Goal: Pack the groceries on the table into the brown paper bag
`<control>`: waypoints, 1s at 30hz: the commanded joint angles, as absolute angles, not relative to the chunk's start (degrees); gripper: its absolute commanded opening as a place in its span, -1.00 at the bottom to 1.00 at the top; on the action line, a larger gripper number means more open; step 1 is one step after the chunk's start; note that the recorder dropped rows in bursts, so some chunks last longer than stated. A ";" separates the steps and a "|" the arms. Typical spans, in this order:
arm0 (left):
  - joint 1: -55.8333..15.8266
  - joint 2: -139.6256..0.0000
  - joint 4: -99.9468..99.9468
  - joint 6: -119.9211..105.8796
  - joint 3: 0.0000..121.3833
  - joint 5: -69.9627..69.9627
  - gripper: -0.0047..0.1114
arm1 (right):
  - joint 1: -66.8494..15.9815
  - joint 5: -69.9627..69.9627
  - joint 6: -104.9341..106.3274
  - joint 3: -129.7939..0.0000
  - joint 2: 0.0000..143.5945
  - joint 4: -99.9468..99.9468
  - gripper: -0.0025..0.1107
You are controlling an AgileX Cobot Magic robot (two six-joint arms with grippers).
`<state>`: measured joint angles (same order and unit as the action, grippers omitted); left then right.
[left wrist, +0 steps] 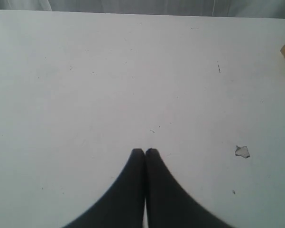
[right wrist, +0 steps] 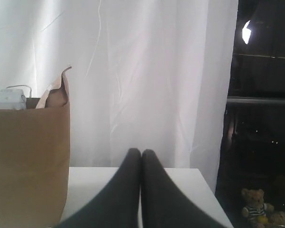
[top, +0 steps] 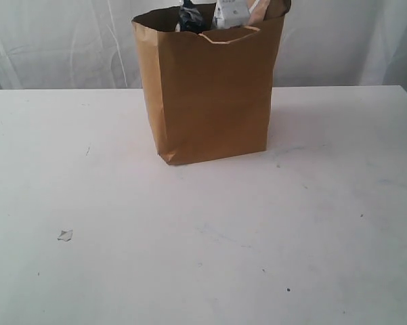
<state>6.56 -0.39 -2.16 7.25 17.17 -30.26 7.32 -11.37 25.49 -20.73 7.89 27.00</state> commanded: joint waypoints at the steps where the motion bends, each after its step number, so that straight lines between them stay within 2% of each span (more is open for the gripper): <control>1: 6.67 0.00 -1.79 7.31 17.26 -29.99 -0.92 | 7.36 -12.39 25.27 -20.50 7.83 27.17 -0.96; 6: 6.67 0.00 -1.79 7.31 17.26 -29.99 -0.92 | 7.36 -12.38 25.27 -20.50 7.83 26.92 -0.96; 11: 6.67 0.00 -1.79 7.31 17.26 -29.99 -0.92 | 8.43 -2.86 25.44 -12.12 0.85 24.60 -0.96; 18: 6.67 0.00 -2.23 7.31 17.26 -29.59 -0.92 | 8.48 0.00 -3.68 0.00 0.00 -0.72 -0.96; 19: 6.67 0.00 -2.23 7.31 17.26 -29.59 -0.92 | 8.48 -1.75 -4.35 0.00 0.00 -0.72 -0.96; 21: 6.67 0.00 -2.23 7.31 17.26 -29.59 -0.92 | 8.48 -18.47 -2.27 0.00 0.00 0.00 -0.96; 23: 6.67 0.00 -2.23 7.31 17.26 -29.61 -0.92 | 8.44 -19.65 3.84 0.00 0.00 0.40 -0.96; 30: 6.67 0.00 -2.23 7.31 17.26 -29.61 -0.92 | 8.44 -19.65 4.09 0.00 0.00 1.57 -0.96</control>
